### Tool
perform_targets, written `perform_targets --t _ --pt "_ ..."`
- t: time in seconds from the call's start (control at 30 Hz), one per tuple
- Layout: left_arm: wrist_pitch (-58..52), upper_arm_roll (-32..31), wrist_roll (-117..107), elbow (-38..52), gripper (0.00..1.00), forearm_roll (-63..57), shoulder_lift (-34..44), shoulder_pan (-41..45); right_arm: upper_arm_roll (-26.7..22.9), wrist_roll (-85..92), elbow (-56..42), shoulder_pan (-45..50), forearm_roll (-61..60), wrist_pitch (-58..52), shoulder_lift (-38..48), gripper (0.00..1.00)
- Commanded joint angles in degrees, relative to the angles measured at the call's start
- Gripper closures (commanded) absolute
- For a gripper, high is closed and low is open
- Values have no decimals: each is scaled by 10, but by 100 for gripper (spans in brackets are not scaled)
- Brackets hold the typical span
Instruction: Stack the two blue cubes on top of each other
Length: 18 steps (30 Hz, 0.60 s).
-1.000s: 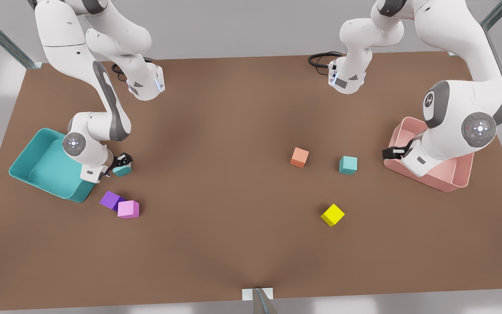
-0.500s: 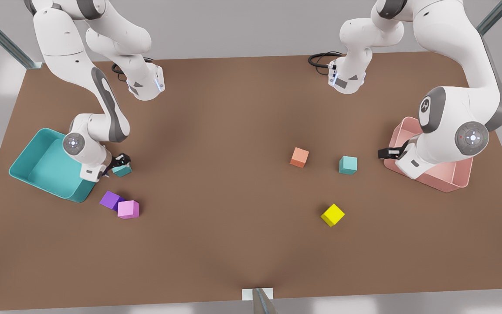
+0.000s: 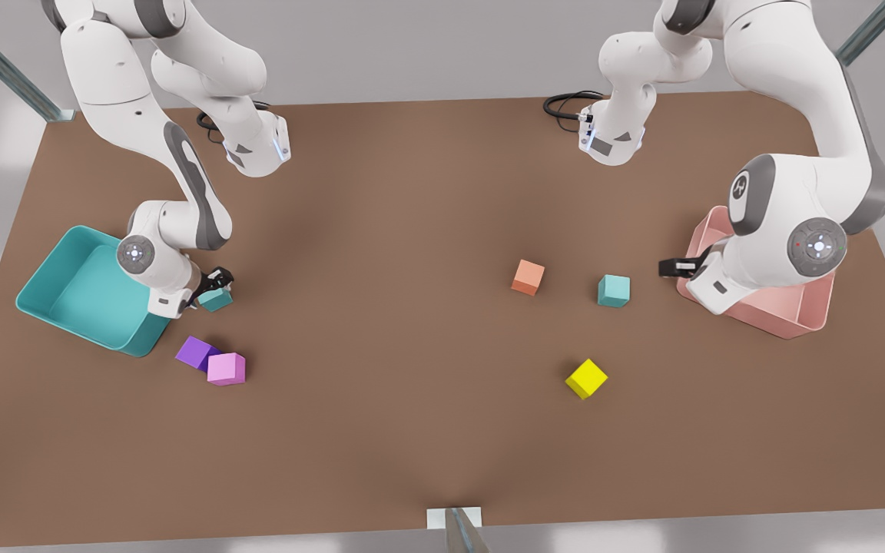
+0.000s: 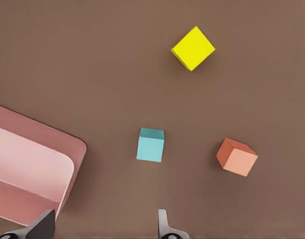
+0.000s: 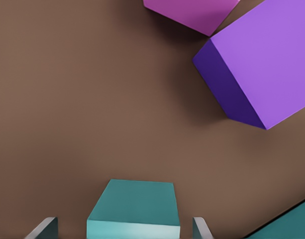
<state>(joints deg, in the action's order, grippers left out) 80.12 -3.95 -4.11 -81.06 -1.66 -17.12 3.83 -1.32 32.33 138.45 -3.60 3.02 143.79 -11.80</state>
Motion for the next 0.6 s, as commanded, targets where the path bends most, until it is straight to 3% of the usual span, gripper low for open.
perform_targets --t 0.0,0.57 --pt "-9 0 0 0 0 0 1 -1 0 21 0 0 -1 -1 0 0" --pt "-32 0 0 -1 0 1 -10 3 -1 21 3 -7 -2 0 -16 0"
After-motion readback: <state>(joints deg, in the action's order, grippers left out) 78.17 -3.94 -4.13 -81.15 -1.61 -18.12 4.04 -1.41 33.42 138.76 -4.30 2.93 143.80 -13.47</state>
